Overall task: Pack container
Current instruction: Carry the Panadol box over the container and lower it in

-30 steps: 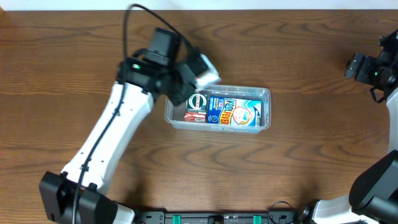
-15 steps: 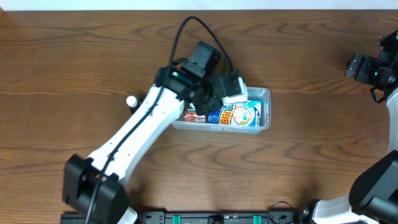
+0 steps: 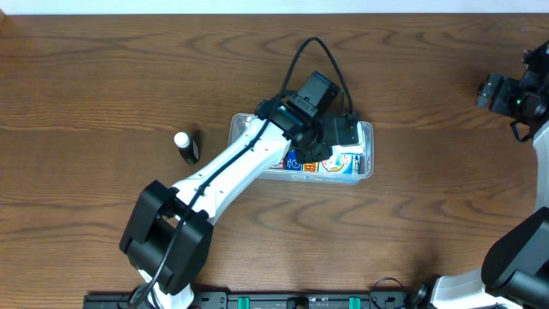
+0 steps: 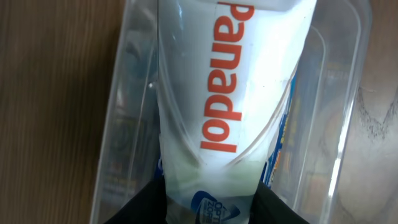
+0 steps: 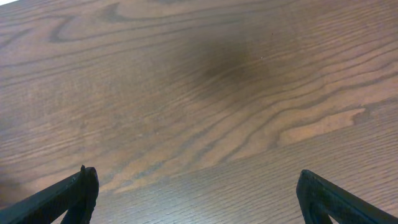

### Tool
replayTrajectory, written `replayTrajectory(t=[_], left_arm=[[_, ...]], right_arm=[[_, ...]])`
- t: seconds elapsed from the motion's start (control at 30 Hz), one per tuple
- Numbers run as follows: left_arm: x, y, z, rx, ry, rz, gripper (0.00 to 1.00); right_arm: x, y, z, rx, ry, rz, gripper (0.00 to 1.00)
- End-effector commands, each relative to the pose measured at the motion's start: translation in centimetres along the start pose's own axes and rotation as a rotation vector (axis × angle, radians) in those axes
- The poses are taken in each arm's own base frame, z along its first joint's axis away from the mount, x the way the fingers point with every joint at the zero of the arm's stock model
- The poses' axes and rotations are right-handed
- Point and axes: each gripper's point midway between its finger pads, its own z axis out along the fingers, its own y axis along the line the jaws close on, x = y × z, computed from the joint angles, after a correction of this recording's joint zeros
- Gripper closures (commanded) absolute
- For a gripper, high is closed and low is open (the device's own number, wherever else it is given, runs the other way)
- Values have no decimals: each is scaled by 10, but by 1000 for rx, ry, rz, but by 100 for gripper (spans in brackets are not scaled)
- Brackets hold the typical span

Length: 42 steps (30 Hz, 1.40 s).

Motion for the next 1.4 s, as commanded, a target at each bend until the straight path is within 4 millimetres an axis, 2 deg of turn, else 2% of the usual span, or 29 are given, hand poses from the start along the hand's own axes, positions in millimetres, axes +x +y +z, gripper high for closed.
replayTrajectory(t=[0.0, 0.17, 0.77, 1.17, 1.23, 1.37], left_arm=[[4, -1, 11, 13, 17, 20, 62], [12, 0, 24, 18, 48, 16, 62], [30, -3, 53, 52, 109, 2, 62], [28, -2, 53, 46, 102, 3, 60], [28, -2, 53, 46, 102, 3, 54], [28, -2, 53, 46, 102, 3, 53]], right_arm=[[0, 2, 1, -9, 2, -14, 1], [0, 2, 1, -9, 2, -14, 1], [0, 2, 1, -9, 2, -14, 1], [0, 2, 1, -9, 2, -14, 1], [0, 2, 1, -9, 2, -14, 1], [0, 2, 1, -9, 2, -14, 1]])
